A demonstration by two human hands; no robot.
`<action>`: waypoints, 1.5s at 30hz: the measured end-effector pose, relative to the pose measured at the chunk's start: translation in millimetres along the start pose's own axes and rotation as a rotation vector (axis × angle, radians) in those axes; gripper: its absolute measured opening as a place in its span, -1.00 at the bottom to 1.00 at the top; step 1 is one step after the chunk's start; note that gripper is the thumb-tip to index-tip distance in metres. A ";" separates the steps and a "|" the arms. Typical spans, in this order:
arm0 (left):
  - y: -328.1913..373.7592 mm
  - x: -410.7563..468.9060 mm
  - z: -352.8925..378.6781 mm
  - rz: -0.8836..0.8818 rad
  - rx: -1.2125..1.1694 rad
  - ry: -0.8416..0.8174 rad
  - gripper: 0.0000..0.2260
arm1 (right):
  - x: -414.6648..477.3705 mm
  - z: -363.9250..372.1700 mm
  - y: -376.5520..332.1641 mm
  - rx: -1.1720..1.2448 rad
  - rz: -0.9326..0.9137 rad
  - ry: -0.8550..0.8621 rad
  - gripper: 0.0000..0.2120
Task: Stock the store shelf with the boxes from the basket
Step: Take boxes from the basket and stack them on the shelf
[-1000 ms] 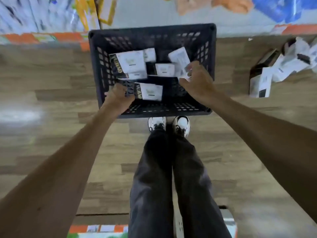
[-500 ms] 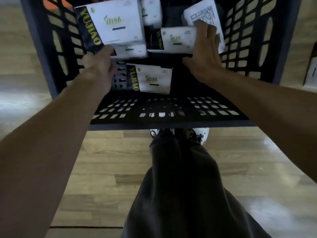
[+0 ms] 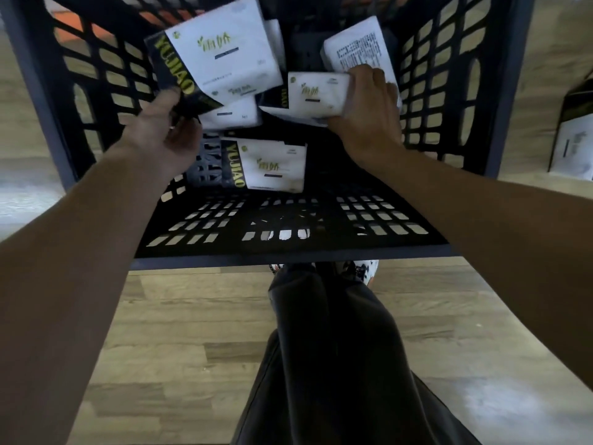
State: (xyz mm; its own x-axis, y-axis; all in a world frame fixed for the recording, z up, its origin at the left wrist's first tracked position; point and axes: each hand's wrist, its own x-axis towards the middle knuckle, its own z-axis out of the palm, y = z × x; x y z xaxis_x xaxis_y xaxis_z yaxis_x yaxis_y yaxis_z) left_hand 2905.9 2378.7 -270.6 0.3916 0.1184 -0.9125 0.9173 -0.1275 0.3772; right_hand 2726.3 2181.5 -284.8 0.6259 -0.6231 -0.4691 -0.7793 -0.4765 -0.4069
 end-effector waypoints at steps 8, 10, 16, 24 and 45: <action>0.1 -68.5 14.3 0.034 0.032 -0.068 -0.75 | -32.8 -50.4 -9.4 -0.013 0.063 -0.021 -0.37; 7.9 -101.0 13.8 0.042 0.056 -0.030 -0.71 | -52.8 -77.9 -11.8 0.033 0.084 -0.012 -0.38; 55.1 -214.8 -4.0 0.066 0.189 0.016 -0.73 | -113.4 -195.0 -50.0 0.106 0.133 0.034 -0.41; 151.7 -416.9 -10.4 0.166 0.316 -0.062 -0.78 | -191.3 -402.3 -132.5 -0.005 0.047 0.102 -0.41; 350.4 -822.5 43.8 0.545 0.559 -0.563 -0.73 | -343.3 -872.3 -246.5 -0.187 -0.040 0.270 -0.52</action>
State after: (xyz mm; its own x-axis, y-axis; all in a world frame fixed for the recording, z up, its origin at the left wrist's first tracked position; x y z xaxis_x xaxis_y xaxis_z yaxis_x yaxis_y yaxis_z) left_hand 2902.1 2193.5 605.1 0.5288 -0.5672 -0.6314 0.3960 -0.4932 0.7746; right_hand 2677.3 1971.8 660.3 0.6454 -0.7312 -0.2209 -0.7617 -0.5943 -0.2582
